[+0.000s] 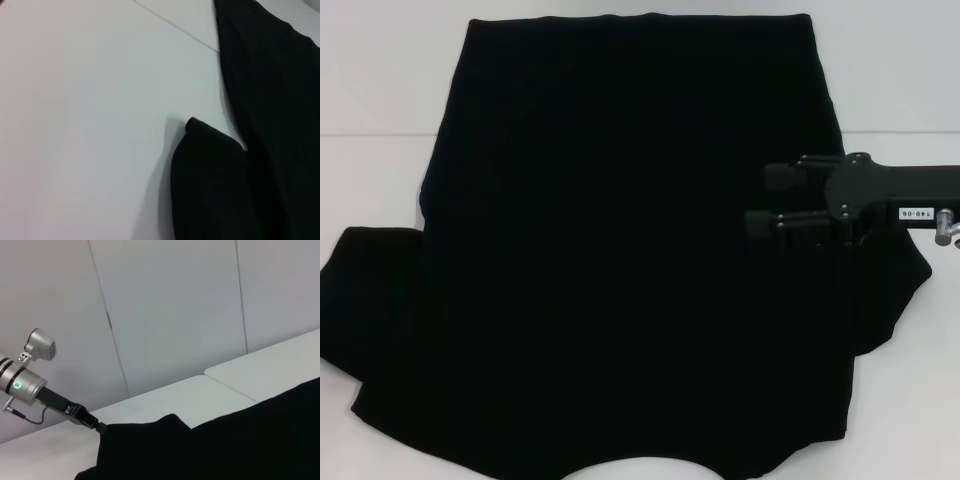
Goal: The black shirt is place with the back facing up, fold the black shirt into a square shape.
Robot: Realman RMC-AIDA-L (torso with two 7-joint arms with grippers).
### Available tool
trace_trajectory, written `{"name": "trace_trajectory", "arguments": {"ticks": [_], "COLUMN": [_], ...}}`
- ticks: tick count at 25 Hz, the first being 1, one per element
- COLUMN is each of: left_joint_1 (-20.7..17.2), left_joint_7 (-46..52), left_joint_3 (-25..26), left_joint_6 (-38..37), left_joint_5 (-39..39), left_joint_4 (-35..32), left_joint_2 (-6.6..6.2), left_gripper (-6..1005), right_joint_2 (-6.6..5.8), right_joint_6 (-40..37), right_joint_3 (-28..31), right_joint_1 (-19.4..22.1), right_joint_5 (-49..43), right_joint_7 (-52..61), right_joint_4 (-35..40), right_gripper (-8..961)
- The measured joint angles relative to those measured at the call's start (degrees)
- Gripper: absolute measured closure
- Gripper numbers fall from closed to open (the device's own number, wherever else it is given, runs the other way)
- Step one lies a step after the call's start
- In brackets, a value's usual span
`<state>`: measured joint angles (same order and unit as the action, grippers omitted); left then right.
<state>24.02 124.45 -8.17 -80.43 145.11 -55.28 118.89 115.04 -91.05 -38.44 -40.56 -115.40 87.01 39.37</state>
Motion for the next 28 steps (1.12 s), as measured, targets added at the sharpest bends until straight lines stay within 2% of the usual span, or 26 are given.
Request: {"name": "trace_trajectory", "arguments": {"ticks": [19, 28], "left_joint_1": [0.0, 0.1], "left_joint_7": [-0.1, -0.2], "left_joint_3": [3.9, 4.0], "left_joint_6": [0.8, 0.2], "left_joint_5": [-0.2, -0.3], "left_joint_4": [0.0, 0.1], "left_joint_2": [-0.52, -0.59], "left_gripper": [1001, 1000], "right_joint_2": [-0.18, -0.17], "right_joint_6": [2.2, 2.3], "right_joint_3": [0.0, 0.6], "right_joint_1": [-0.9, -0.9], "right_joint_5": [0.0, 0.0], "right_joint_7": [0.0, 0.2], "right_joint_4": [0.0, 0.0], "right_gripper": [72, 72]}}
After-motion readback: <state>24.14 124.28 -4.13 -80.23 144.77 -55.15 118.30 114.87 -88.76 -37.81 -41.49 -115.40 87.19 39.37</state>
